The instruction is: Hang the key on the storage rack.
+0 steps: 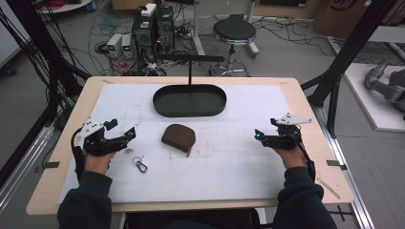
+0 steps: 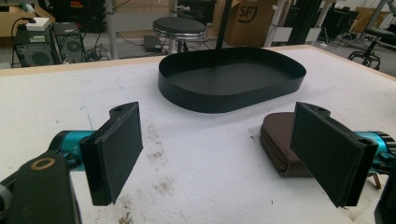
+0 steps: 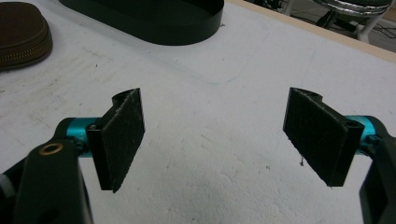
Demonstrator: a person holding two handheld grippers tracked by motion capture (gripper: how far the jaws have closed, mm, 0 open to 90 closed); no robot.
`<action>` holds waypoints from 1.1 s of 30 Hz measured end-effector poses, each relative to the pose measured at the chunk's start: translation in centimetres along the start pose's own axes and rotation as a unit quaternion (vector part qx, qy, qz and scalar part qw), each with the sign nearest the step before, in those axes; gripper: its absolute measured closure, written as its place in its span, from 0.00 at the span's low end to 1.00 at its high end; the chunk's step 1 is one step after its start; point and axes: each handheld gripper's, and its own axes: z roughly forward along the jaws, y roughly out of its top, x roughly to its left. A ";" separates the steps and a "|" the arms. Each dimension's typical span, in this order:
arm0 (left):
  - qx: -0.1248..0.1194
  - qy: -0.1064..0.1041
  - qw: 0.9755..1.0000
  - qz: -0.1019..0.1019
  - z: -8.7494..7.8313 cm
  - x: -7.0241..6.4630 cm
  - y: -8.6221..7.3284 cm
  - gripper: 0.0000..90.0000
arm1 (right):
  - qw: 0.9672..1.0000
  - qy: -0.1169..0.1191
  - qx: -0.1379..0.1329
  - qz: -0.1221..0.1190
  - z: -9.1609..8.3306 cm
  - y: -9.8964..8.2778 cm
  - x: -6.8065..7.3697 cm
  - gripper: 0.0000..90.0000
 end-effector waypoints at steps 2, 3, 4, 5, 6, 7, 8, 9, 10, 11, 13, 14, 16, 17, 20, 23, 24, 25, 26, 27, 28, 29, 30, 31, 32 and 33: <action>0.002 -0.001 1.000 0.000 0.0 0.0 0.0 0.19 | 1.000 -0.001 0.000 0.000 -0.1 0.0 0.0 0.23; 0.002 -0.002 1.000 -0.001 0.1 0.0 0.0 0.19 | 1.000 -0.001 -0.001 0.000 -0.1 -0.1 -0.1 0.23; 0.002 -0.002 1.000 -0.001 0.1 0.0 0.0 0.19 | 1.000 -0.001 -0.002 0.000 -0.1 -0.1 -0.1 0.23; 0.003 -0.003 1.000 -0.002 0.1 0.0 0.0 0.19 | 1.000 -0.001 -0.002 0.001 -0.2 -0.1 -0.1 0.23; 0.003 -0.003 1.000 -0.003 0.2 0.0 -0.1 0.19 | 1.000 0.000 -0.001 0.002 -0.2 -0.1 0.0 0.23; 0.005 -0.005 1.000 -0.002 0.2 0.0 -0.1 0.19 | 1.000 0.000 0.000 0.002 -0.2 -0.2 0.0 0.23; 0.006 -0.006 1.000 -0.004 0.3 0.0 -0.1 0.19 | 1.000 0.000 0.000 0.002 -0.2 -0.2 0.0 0.23; 0.007 -0.006 1.000 -0.004 0.4 0.0 -0.2 0.20 | 1.000 0.001 0.000 0.002 -0.2 -0.2 0.0 0.23; 0.010 -0.006 1.000 -0.004 0.4 0.1 -0.2 0.20 | 1.000 0.002 0.000 0.003 -0.2 -0.2 0.0 0.23; 0.011 -0.007 1.000 -0.005 0.5 0.1 -0.2 0.20 | 1.000 0.002 0.000 0.002 -0.2 -0.2 0.0 0.23; 0.014 -0.008 1.000 -0.005 0.6 0.1 -0.2 0.21 | 1.000 0.004 0.000 0.002 -0.2 -0.3 0.0 0.23; 0.019 -0.006 1.000 -0.006 0.7 0.0 -0.2 0.22 | 1.000 0.004 -0.001 0.002 -0.2 -0.4 0.0 0.23; 0.028 -0.004 1.000 -0.008 0.7 0.1 -0.2 0.25 | 1.000 0.004 0.001 0.002 -0.4 -0.6 0.0 0.23; 0.032 -0.007 0.999 -0.010 0.7 0.1 -0.2 0.26 | 1.000 0.004 0.001 0.001 -0.5 -0.6 0.0 0.23; 0.045 -0.022 0.999 -0.013 0.5 0.3 -0.2 0.30 | 1.000 0.001 0.003 0.000 -0.7 -0.8 -0.1 0.23; 0.059 -0.042 0.997 -0.014 0.3 0.7 -0.4 0.32 | 1.000 0.001 0.004 -0.006 -0.7 -0.7 0.1 0.23; 0.059 -0.046 0.997 -0.016 0.2 0.8 -0.4 0.32 | 1.000 0.000 0.005 -0.009 -0.6 -0.7 0.2 0.23; 0.059 -0.048 0.997 -0.016 0.1 0.8 -0.4 0.32 | 1.000 0.000 0.007 -0.015 -0.6 -0.6 0.3 0.23; 0.057 -0.057 0.997 -0.017 -0.1 0.9 -0.4 0.32 | 1.000 -0.001 0.008 -0.018 -0.6 -0.6 0.4 0.23; 0.057 -0.057 0.997 -0.017 -0.1 0.9 -0.4 0.32 | 1.000 -0.001 0.009 -0.022 -0.6 -0.5 0.6 0.23; 0.065 -0.068 0.995 -0.018 -0.4 1.0 -0.4 0.31 | 1.000 0.000 0.009 -0.025 -0.6 -0.4 0.8 0.23; 0.074 -0.077 0.994 -0.020 -0.6 1.1 -0.6 0.32 | 1.000 0.001 0.009 -0.028 -0.7 -0.3 0.9 0.23; 0.088 -0.091 0.992 -0.019 -0.7 1.3 -0.7 0.33 | 1.000 0.000 0.007 -0.030 -0.8 -0.2 1.0 0.23; 0.100 -0.106 0.989 -0.017 -0.9 1.4 -0.9 0.38 | 0.999 0.001 0.005 -0.032 -0.8 -0.1 1.1 0.23; 0.111 -0.119 0.987 -0.013 -1.0 1.6 -1.0 0.43 | 0.999 0.001 0.004 -0.033 -0.8 -0.1 1.1 0.23; 0.124 -0.131 0.984 -0.011 -1.1 1.7 -1.2 0.45 | 0.999 0.001 0.004 -0.032 -0.7 -0.1 1.2 0.23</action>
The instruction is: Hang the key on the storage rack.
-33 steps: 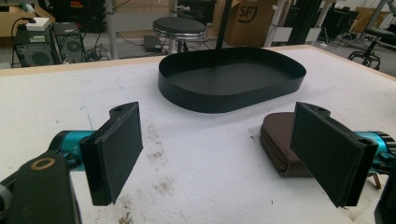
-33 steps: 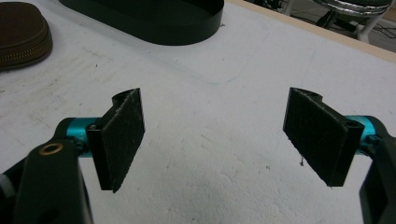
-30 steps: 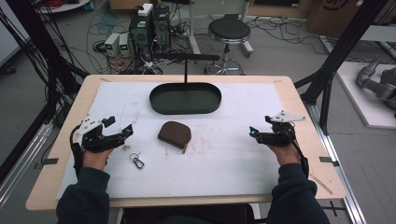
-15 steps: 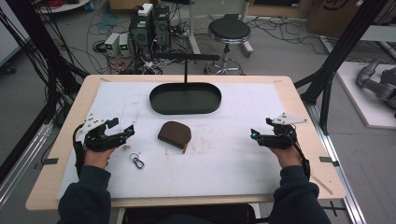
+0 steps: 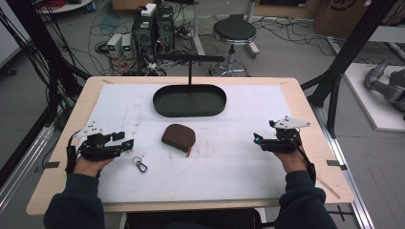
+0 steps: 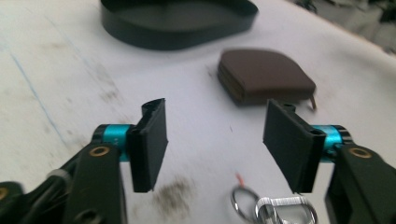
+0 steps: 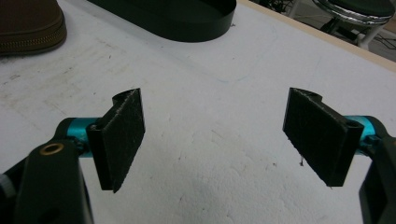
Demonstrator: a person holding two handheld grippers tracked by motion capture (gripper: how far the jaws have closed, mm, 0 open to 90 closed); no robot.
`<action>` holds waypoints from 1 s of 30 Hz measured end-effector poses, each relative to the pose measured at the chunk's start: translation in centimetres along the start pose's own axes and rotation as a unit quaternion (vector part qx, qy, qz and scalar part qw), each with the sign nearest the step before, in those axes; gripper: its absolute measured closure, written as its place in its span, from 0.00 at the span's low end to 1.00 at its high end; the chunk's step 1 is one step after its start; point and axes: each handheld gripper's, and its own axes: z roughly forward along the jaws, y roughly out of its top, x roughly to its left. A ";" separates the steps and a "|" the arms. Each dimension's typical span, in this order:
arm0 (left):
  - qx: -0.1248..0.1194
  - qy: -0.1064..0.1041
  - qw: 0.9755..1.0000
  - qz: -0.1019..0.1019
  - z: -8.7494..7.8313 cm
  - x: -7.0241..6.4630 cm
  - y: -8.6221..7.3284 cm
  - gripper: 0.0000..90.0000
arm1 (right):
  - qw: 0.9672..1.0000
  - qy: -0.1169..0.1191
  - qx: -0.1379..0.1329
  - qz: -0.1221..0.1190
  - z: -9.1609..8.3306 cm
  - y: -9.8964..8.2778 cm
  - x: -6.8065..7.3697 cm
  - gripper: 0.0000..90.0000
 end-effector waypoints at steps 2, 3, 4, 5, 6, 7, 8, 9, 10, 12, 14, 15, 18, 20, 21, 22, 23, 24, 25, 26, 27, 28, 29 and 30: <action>0.020 -0.015 1.000 0.006 -0.1 0.2 -0.3 0.50 | 1.000 0.006 0.001 -0.003 0.3 0.0 0.0 0.23; 0.029 -0.024 0.999 0.004 -0.1 0.3 -0.5 0.52 | 1.000 0.008 0.003 -0.005 0.4 0.0 0.0 0.23; 0.036 -0.034 0.999 0.001 0.0 0.3 -0.7 0.54 | 1.000 0.009 0.003 -0.008 0.6 0.1 0.0 0.23; 0.045 -0.043 0.998 0.002 0.1 0.3 -0.8 0.56 | 1.000 0.010 0.003 -0.008 0.6 0.1 0.0 0.23; 0.054 -0.051 0.997 0.000 0.3 0.3 -0.9 0.57 | 1.000 0.011 0.004 -0.008 0.7 0.1 0.0 0.23; 0.067 -0.060 0.996 -0.001 0.5 0.2 -1.0 0.58 | 1.000 0.011 0.004 -0.009 0.6 0.1 0.0 0.23; 0.078 -0.063 0.995 0.000 0.7 0.1 -1.1 0.59 | 1.000 0.011 0.003 -0.008 0.6 0.1 -0.1 0.24; 0.092 -0.065 0.994 0.002 1.0 0.1 -1.2 0.60 | 1.000 0.010 0.003 -0.005 0.6 0.0 -0.1 0.23; 0.104 -0.066 0.992 0.000 1.2 0.0 -1.4 0.61 | 1.000 0.010 0.002 -0.004 0.5 0.0 -0.1 0.23; 0.115 -0.068 0.991 0.000 1.5 -0.1 -1.5 0.61 | 1.000 0.009 0.002 -0.003 0.5 0.0 -0.1 0.23; 0.137 -0.068 0.988 -0.003 1.8 -0.2 -1.7 0.65 | 1.000 0.009 0.000 -0.006 0.4 0.0 -0.1 0.23; 0.142 -0.069 0.987 -0.003 1.9 -0.2 -1.7 0.67 | 1.000 0.008 0.000 -0.006 0.3 0.0 0.0 0.24; 0.152 -0.078 0.985 -0.006 2.0 -0.2 -1.8 0.74 | 1.000 0.007 0.001 -0.005 0.3 0.0 0.0 0.23; 0.153 -0.086 0.984 -0.006 2.0 -0.2 -1.7 0.78 | 1.000 0.006 0.004 -0.005 0.3 0.0 0.1 0.24; 0.152 -0.088 0.984 -0.005 2.1 -0.2 -1.7 0.81 | 1.000 0.006 0.002 -0.005 0.4 0.0 0.1 0.23; 0.153 -0.091 0.984 -0.002 2.2 -0.3 -1.7 0.84 | 1.000 0.006 0.002 -0.005 0.4 0.0 0.0 0.23; 0.155 -0.094 0.984 -0.001 2.3 -0.4 -1.7 0.87 | 1.000 0.006 0.003 -0.005 0.4 0.0 0.0 0.23; 0.154 -0.092 0.984 0.003 2.3 -0.5 -1.7 0.90 | 1.000 0.006 0.003 -0.005 0.4 0.0 0.0 0.23; 0.152 -0.091 0.984 0.003 2.3 -0.6 -1.6 0.91 | 1.000 0.005 0.004 -0.003 0.4 0.0 0.0 0.23; 0.150 -0.089 0.985 0.007 2.3 -0.6 -1.6 0.93 | 1.000 0.004 0.004 -0.003 0.4 0.0 0.0 0.24; 0.146 -0.087 0.985 0.008 2.2 -0.6 -1.4 0.95 | 1.000 0.004 0.003 -0.003 0.4 0.0 0.0 0.23; 0.142 -0.081 0.987 0.009 2.1 -0.6 -1.3 0.96 | 1.000 0.005 0.004 -0.002 0.4 0.0 0.0 0.23; 0.139 -0.073 0.988 0.011 2.0 -0.6 -1.2 0.97 | 1.000 0.005 0.004 -0.002 0.4 0.0 0.0 0.24; 0.135 -0.068 0.988 0.010 1.9 -0.5 -1.2 0.97 | 1.000 0.005 0.004 -0.002 0.4 0.0 0.0 0.24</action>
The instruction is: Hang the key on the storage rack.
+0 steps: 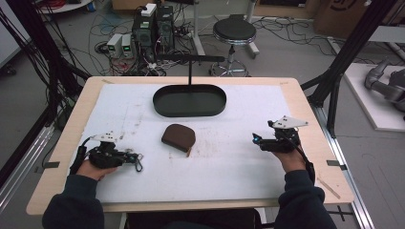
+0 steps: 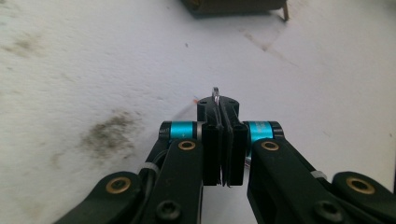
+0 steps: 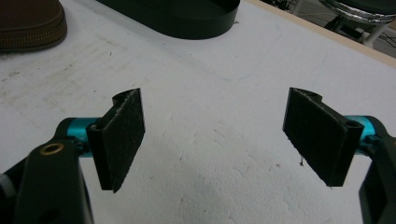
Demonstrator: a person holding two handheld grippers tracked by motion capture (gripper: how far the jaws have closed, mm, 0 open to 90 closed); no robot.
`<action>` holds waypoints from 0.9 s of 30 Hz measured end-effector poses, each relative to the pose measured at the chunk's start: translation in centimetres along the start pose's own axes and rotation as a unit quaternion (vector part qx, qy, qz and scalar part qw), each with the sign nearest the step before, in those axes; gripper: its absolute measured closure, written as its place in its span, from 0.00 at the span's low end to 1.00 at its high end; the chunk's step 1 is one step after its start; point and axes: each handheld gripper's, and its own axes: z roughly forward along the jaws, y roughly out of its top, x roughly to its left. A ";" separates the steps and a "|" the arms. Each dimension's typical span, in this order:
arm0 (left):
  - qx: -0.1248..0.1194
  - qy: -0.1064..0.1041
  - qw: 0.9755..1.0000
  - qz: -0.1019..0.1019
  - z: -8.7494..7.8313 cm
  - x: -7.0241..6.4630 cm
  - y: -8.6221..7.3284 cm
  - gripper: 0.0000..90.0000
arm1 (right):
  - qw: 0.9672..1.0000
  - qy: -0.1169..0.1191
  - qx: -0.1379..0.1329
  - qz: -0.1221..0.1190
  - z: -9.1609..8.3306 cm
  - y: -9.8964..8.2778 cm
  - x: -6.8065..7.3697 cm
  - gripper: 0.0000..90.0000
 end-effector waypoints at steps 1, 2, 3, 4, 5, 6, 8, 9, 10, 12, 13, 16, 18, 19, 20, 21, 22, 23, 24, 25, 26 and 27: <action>-0.003 0.001 1.000 -0.001 -0.1 0.0 0.0 0.97 | 1.000 0.001 0.001 0.000 0.0 0.0 0.0 0.24; -0.002 0.003 1.000 0.001 -0.1 0.0 0.0 0.97 | 1.000 0.001 0.001 0.000 0.0 0.0 0.0 0.24; -0.003 0.007 1.000 -0.001 -0.1 0.0 0.0 0.97 | 1.000 0.001 0.001 0.000 0.0 0.0 0.0 0.24; -0.003 0.007 1.000 -0.003 -0.1 0.1 0.0 0.97 | 1.000 0.001 0.001 0.001 0.0 0.0 0.0 0.23; -0.001 0.007 1.000 -0.004 -0.1 0.1 0.0 0.97 | 1.000 0.001 0.001 0.000 0.0 0.0 0.0 0.24; 0.002 0.009 1.000 -0.002 -0.1 0.1 0.0 0.97 | 1.000 0.002 0.002 0.000 0.0 0.0 0.0 0.24; 0.003 0.010 1.000 -0.004 -0.1 0.2 -0.1 0.97 | 1.000 0.002 0.002 0.000 0.0 0.0 0.0 0.24; 0.003 0.009 1.000 -0.005 -0.2 0.2 -0.1 0.97 | 1.000 0.002 0.002 0.000 0.0 0.0 0.0 0.24; 0.005 0.008 1.000 -0.004 -0.3 0.3 -0.1 0.97 | 1.000 0.002 0.002 0.000 0.0 0.0 0.0 0.24; 0.003 0.010 1.000 -0.010 -0.6 0.4 -0.2 0.97 | 1.000 0.002 0.002 0.001 0.0 -0.1 0.0 0.24; 0.003 0.014 1.000 -0.014 -0.6 0.5 -0.3 0.97 | 1.000 0.003 0.001 0.000 0.0 -0.1 0.0 0.24; 0.003 0.018 1.000 -0.016 -0.6 0.6 -0.3 0.97 | 1.000 0.003 0.003 0.000 0.0 -0.1 -0.1 0.24; -0.019 0.024 0.999 -0.008 -0.8 0.4 0.1 0.98 | 1.000 0.002 0.003 0.000 0.1 -0.1 0.0 0.24; -0.034 0.024 0.999 -0.006 -1.0 0.3 0.3 0.98 | 1.000 0.002 0.003 0.000 0.1 -0.1 0.0 0.24; -0.046 0.026 0.999 -0.003 -1.2 0.2 0.5 0.98 | 1.000 0.002 0.003 -0.001 0.0 -0.1 0.0 0.24; -0.060 0.025 0.998 -0.001 -1.4 0.1 0.7 0.98 | 1.000 0.002 0.003 0.000 0.0 -0.1 0.0 0.24; -0.071 0.025 0.997 0.002 -1.6 0.1 0.9 0.98 | 1.000 0.003 0.002 0.001 0.0 -0.1 0.0 0.24; -0.079 0.024 0.997 0.004 -1.7 0.0 1.0 0.98 | 1.000 0.002 0.002 -0.001 0.0 -0.1 0.0 0.24; -0.084 0.022 0.996 0.010 -1.7 0.0 1.1 0.98 | 1.000 0.003 0.002 0.000 0.0 -0.1 0.0 0.24; -0.090 0.022 0.996 0.011 -1.8 0.0 1.3 0.98 | 1.000 0.003 0.002 0.000 0.1 -0.1 0.0 0.24; -0.090 0.022 0.996 0.011 -1.8 0.0 1.3 0.98 | 1.000 0.003 0.003 0.000 0.1 -0.1 0.0 0.24; -0.097 0.022 0.995 0.012 -1.8 -0.1 1.4 0.98 | 1.000 0.003 0.003 0.000 0.1 -0.1 0.0 0.24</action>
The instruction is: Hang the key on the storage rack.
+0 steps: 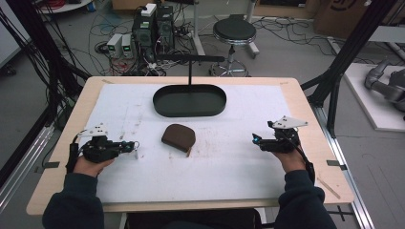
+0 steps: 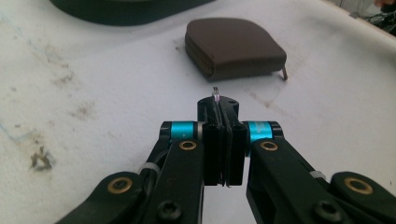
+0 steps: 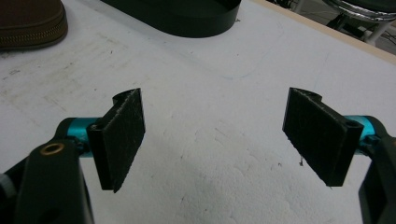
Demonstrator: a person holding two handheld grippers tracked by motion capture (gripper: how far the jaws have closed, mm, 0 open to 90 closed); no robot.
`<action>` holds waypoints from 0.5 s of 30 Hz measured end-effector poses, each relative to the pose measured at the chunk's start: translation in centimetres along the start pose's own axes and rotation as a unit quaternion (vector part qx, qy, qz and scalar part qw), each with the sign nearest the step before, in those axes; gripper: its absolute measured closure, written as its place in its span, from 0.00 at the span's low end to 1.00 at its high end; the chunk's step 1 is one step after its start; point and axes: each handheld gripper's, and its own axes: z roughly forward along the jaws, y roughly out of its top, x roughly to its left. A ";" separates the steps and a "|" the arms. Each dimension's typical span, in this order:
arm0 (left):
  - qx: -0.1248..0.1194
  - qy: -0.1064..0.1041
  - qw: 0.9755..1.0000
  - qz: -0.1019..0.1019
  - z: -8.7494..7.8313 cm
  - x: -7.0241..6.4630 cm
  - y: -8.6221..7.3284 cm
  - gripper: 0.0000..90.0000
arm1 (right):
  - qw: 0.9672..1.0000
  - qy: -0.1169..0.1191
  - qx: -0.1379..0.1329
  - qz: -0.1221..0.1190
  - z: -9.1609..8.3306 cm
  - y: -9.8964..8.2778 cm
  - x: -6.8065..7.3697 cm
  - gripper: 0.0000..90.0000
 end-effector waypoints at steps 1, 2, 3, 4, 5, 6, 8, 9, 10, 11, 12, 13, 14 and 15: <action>-0.015 -0.001 1.000 0.003 0.1 0.1 0.5 0.98 | 1.000 0.000 -0.001 0.000 0.0 0.0 -0.1 0.24; -0.024 -0.001 1.000 0.004 0.1 0.1 0.9 0.98 | 1.000 0.001 -0.002 0.001 0.0 0.0 -0.1 0.24; -0.033 -0.003 0.999 0.006 0.2 0.1 1.3 0.98 | 1.000 0.001 -0.003 0.003 0.0 0.0 -0.2 0.24; -0.040 -0.007 0.999 0.010 0.2 0.1 1.7 0.98 | 1.000 0.001 -0.003 0.002 0.1 0.0 -0.2 0.24; -0.046 -0.010 0.999 0.013 0.3 0.2 2.2 0.98 | 1.000 0.002 -0.002 0.006 0.1 0.0 -0.3 0.24; -0.050 -0.008 0.999 0.017 0.4 0.3 2.8 0.98 | 1.000 0.003 -0.004 0.005 0.1 0.0 -0.4 0.24; -0.062 -0.006 0.998 0.022 0.6 0.6 4.1 0.98 | 1.000 0.002 -0.006 0.009 0.1 -0.1 -0.5 0.24; -0.069 -0.005 0.997 0.026 0.7 0.7 4.9 0.98 | 1.000 0.002 -0.007 0.011 0.1 -0.1 -0.6 0.24; -0.069 -0.005 0.997 0.026 0.7 0.7 4.9 0.98 | 1.000 0.002 -0.007 0.011 0.1 -0.1 -0.6 0.24; -0.082 -0.005 0.996 0.035 0.9 0.9 6.5 0.98 | 1.000 0.003 -0.008 0.013 0.1 -0.1 -0.7 0.24; -0.087 -0.006 0.995 0.041 1.1 0.9 7.3 0.98 | 1.000 0.003 -0.009 0.014 0.1 -0.1 -0.7 0.24; -0.093 -0.006 0.995 0.045 1.3 1.0 8.1 0.98 | 1.000 0.004 -0.010 0.014 0.1 -0.1 -0.7 0.24; -0.091 -0.005 0.995 0.050 1.6 1.1 8.9 0.98 | 1.000 0.005 -0.010 0.015 0.0 -0.1 -0.7 0.24; -0.090 -0.002 0.994 0.057 1.9 1.1 9.7 0.98 | 1.000 0.005 -0.010 0.014 0.0 -0.1 -0.7 0.24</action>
